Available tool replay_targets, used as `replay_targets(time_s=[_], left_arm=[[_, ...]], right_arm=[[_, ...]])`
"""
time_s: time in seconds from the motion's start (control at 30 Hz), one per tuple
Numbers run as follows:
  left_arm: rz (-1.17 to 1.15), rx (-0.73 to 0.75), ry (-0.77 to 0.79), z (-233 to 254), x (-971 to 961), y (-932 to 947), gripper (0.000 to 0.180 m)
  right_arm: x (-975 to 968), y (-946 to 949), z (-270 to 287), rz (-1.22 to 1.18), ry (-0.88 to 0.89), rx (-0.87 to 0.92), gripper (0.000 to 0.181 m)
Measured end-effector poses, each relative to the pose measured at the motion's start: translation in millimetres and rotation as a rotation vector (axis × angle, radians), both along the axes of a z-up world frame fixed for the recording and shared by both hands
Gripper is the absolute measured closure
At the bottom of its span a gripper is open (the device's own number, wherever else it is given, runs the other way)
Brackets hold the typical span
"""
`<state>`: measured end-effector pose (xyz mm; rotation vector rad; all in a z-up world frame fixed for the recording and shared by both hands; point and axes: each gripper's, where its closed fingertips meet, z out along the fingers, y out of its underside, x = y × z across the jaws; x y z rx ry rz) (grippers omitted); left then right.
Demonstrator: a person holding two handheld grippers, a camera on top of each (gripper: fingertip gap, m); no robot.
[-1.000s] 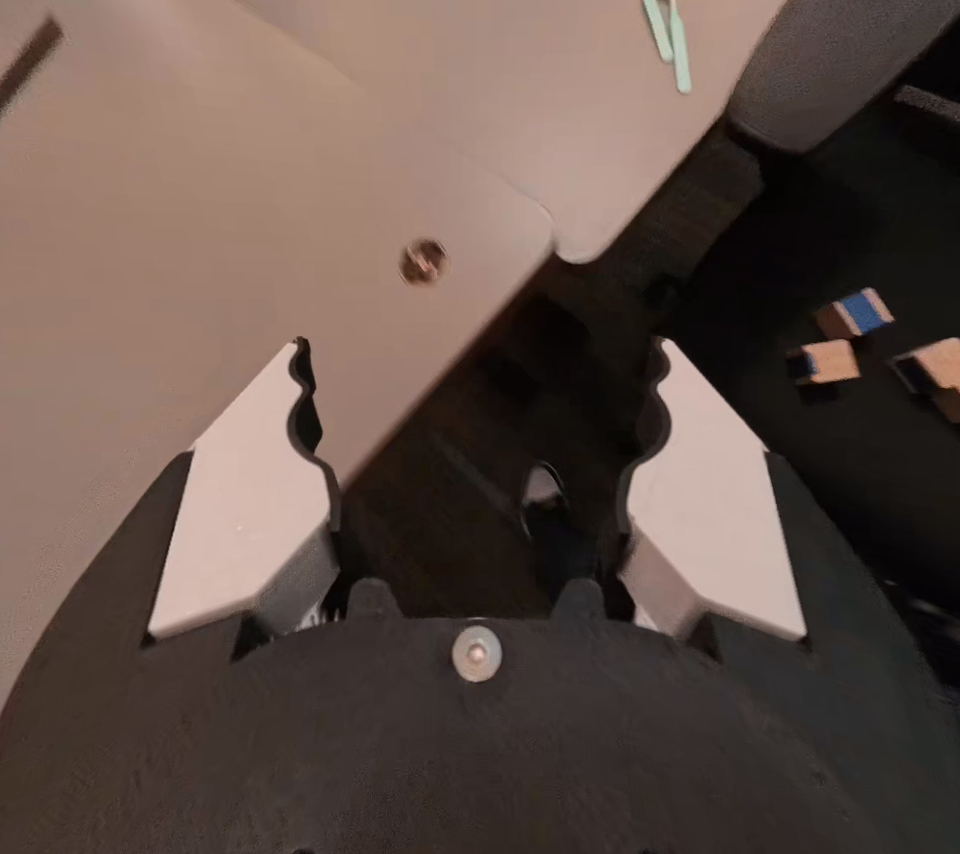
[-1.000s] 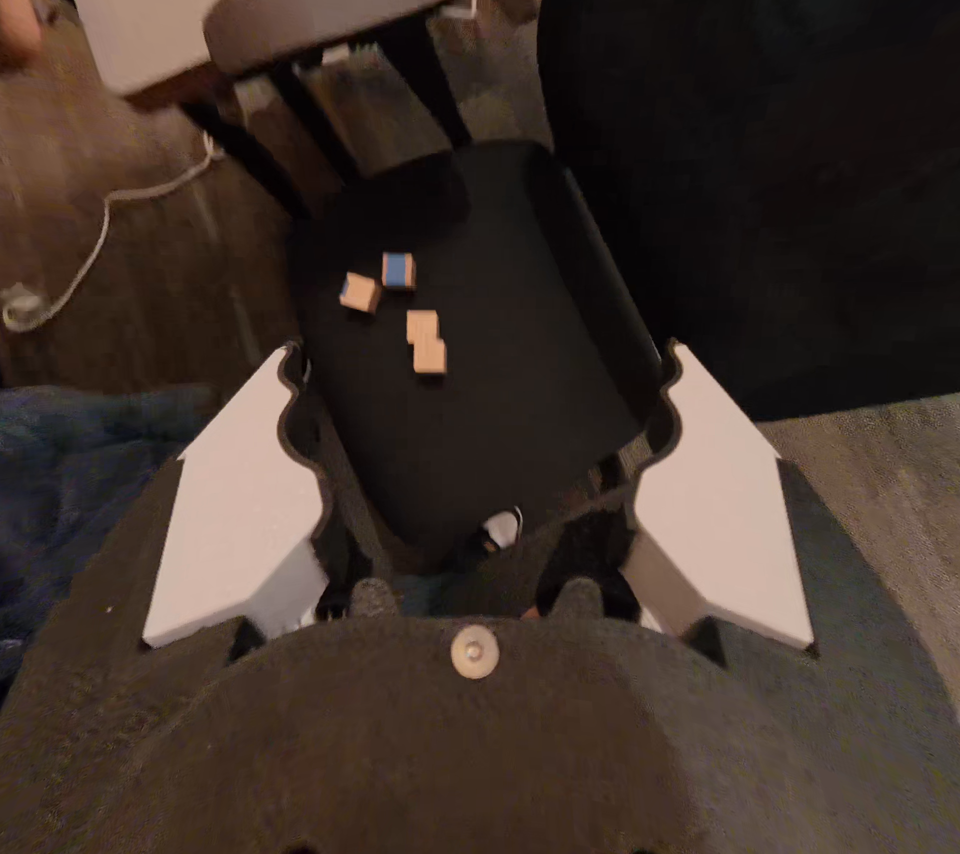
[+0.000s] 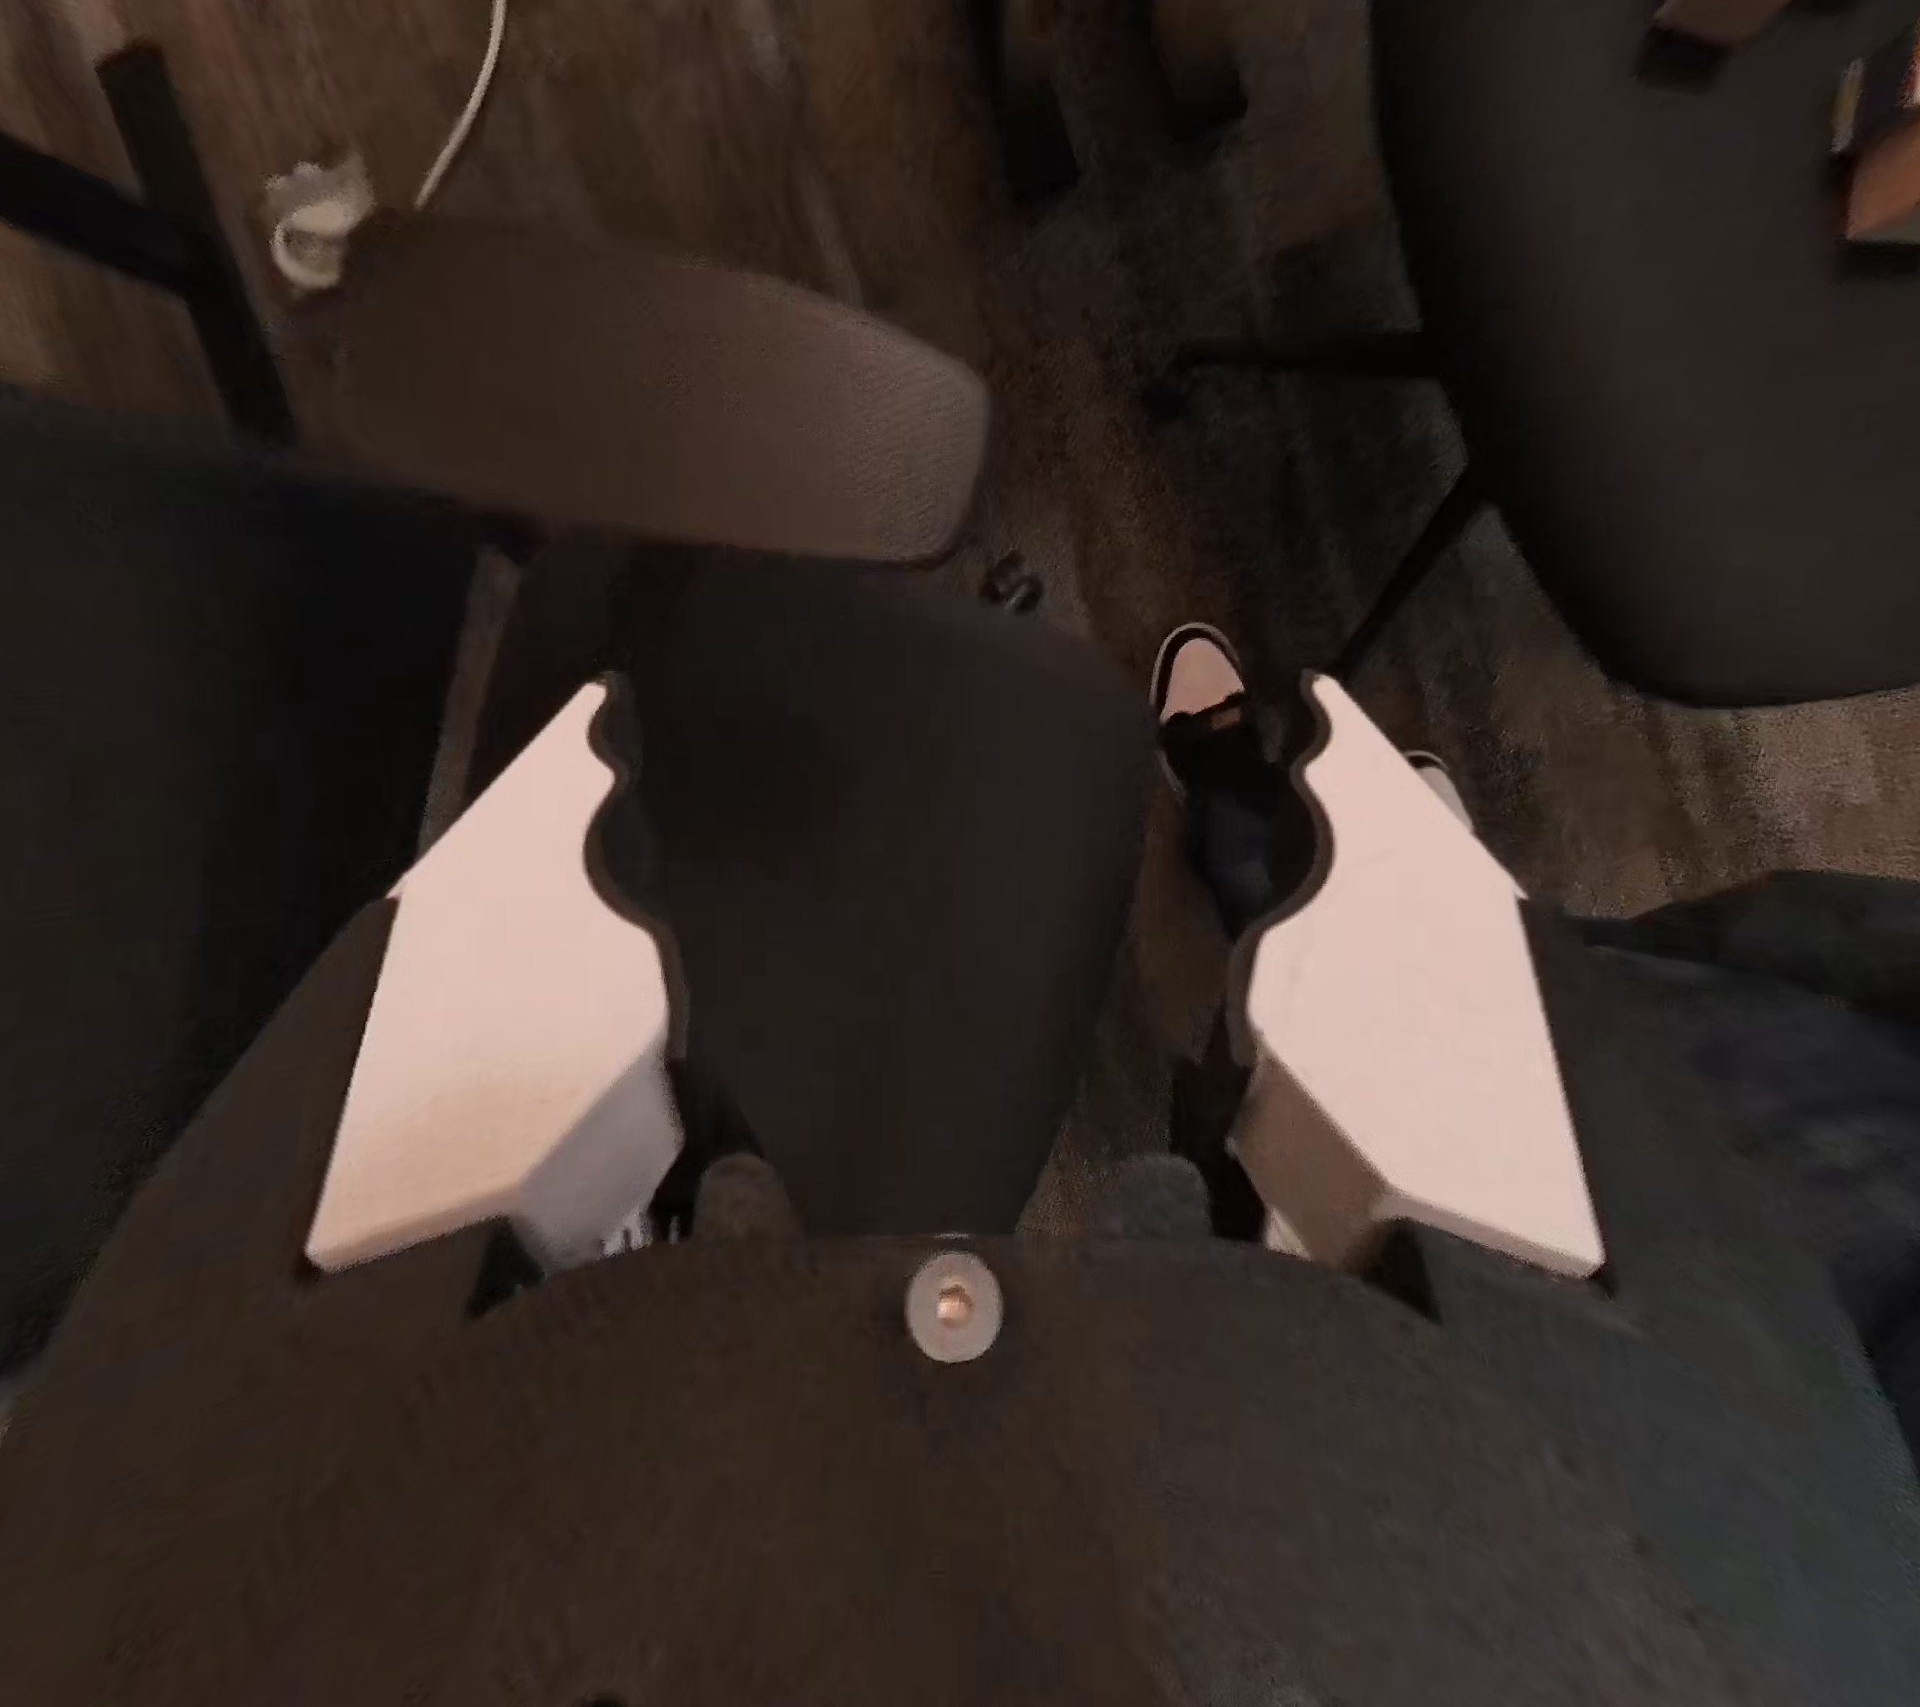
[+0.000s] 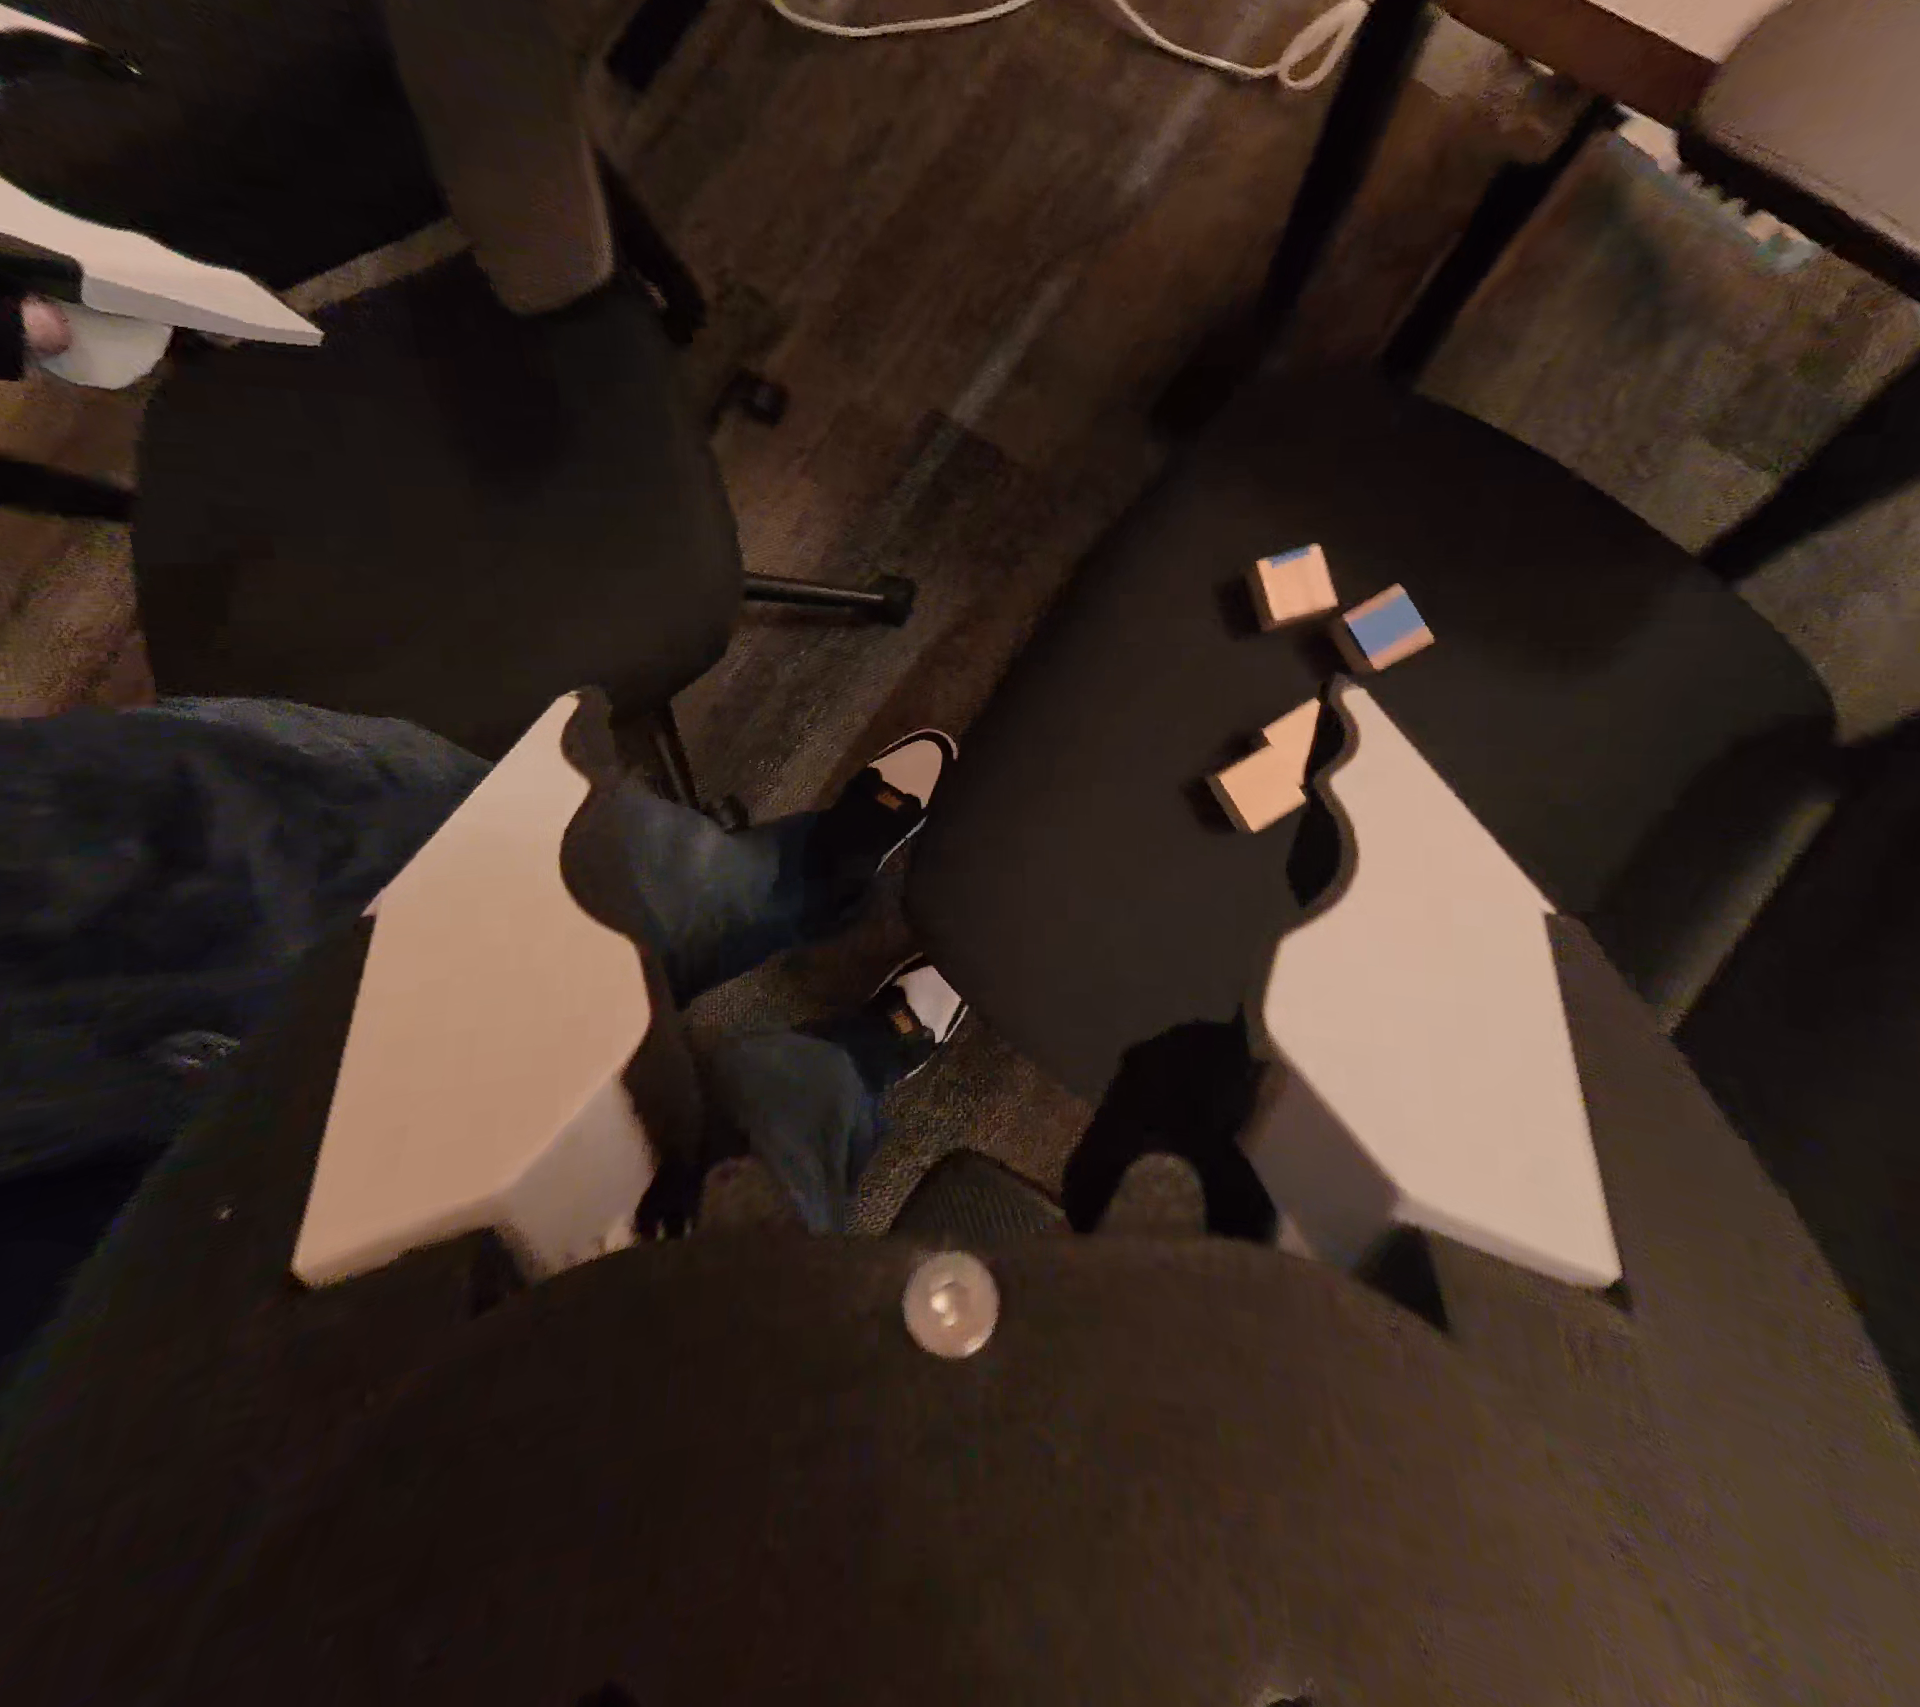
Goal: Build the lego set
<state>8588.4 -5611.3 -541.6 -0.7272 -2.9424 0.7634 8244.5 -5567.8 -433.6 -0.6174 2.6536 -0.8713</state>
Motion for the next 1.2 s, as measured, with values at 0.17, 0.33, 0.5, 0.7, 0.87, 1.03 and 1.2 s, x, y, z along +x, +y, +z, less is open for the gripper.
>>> replay_targets(time_s=[0.17, 0.33, 0.5, 0.7, 0.87, 1.03, 1.2], left_arm=[[0.268, -0.014, -0.042, 9, 84, 77, 0.059], [0.576, 0.003, -0.012, 7, 132, 204, 0.063], [0.699, -0.022, 0.077, 18, 124, 268, 0.064], [0.584, -0.083, 0.09, 39, 102, 262, 0.065], [0.491, -0.101, 0.151, 46, 85, 259, 0.066], [0.429, -0.116, 0.258, 55, 80, 265, 0.066], [0.362, -0.125, 0.352, 66, 90, 261, 0.065]], right_arm=[[44, 1, -10, 0.21, -0.028, -0.005, 0.052], [84, 23, -21, 0.432, -0.037, -0.019, 0.051], [110, 47, -17, 0.538, -0.041, -0.047, 0.053], [151, 42, 4, 0.593, -0.063, -0.105, 0.056], [196, 2, 27, 0.601, -0.066, -0.189, 0.058], [245, -40, 65, 0.591, -0.017, -0.301, 0.058], [270, -70, 111, 0.517, 0.022, -0.411, 0.058]])
